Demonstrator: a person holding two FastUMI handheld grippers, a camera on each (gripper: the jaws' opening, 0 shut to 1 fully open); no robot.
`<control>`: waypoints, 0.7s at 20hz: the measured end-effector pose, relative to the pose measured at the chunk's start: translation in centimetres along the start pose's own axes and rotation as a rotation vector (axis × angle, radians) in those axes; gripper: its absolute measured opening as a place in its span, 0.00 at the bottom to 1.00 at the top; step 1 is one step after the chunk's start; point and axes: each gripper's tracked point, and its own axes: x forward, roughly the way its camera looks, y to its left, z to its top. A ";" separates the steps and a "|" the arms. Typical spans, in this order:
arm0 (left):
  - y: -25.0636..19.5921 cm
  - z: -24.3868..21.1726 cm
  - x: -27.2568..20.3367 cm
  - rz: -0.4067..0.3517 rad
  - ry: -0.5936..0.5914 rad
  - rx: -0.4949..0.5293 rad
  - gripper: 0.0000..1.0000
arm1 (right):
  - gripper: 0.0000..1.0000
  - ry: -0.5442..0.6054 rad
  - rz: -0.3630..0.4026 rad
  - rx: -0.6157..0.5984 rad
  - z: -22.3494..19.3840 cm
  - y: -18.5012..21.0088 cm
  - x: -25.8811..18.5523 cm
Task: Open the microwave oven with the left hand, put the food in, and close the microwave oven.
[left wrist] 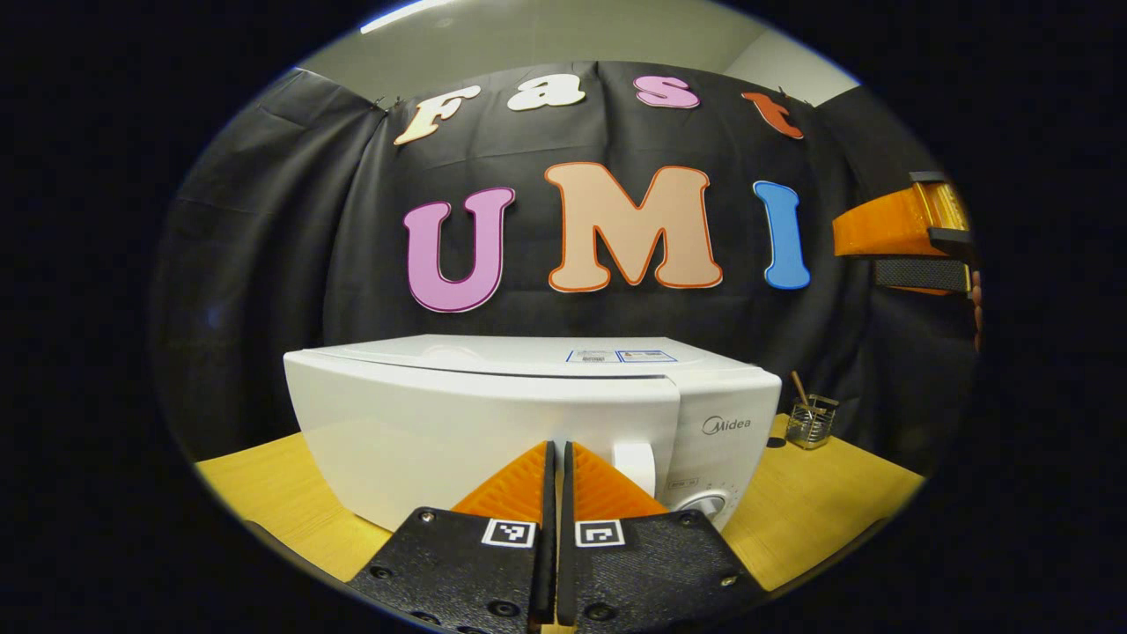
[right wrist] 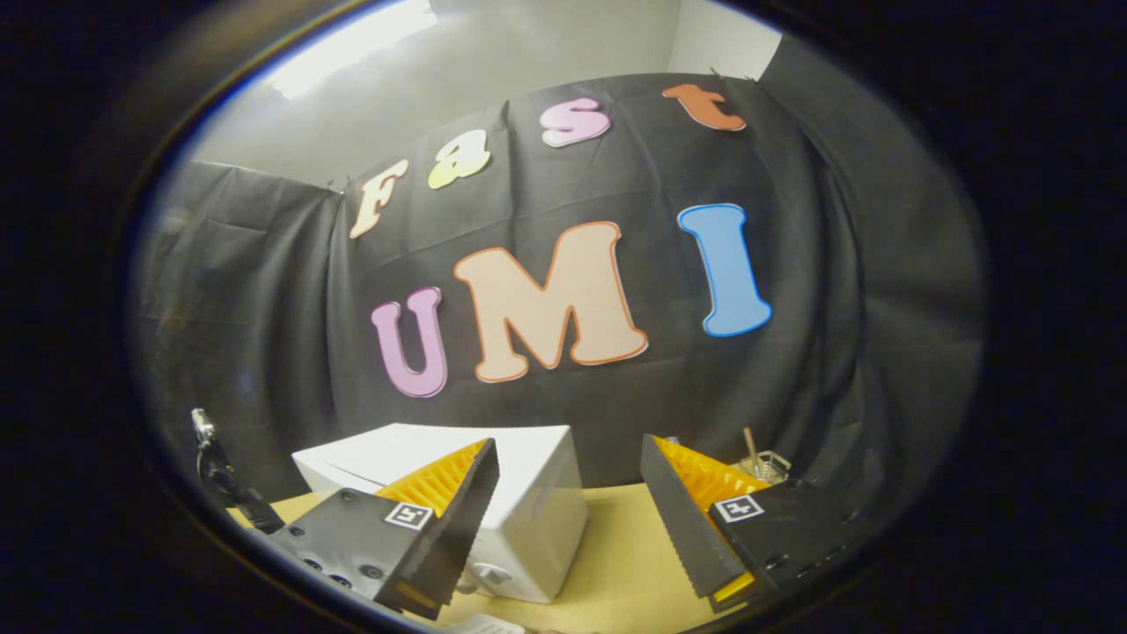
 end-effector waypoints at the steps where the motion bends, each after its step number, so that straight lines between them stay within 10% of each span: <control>1: 0.0 0.1 0.0 0.005 0.000 -0.002 0.02 | 0.91 -0.007 -0.017 -0.008 0.1 -0.3 -0.3; 14: -0.2 -0.1 0.6 -0.026 0.024 -0.048 0.00 | 0.91 -0.034 0.025 -0.018 1.0 1.2 -1.3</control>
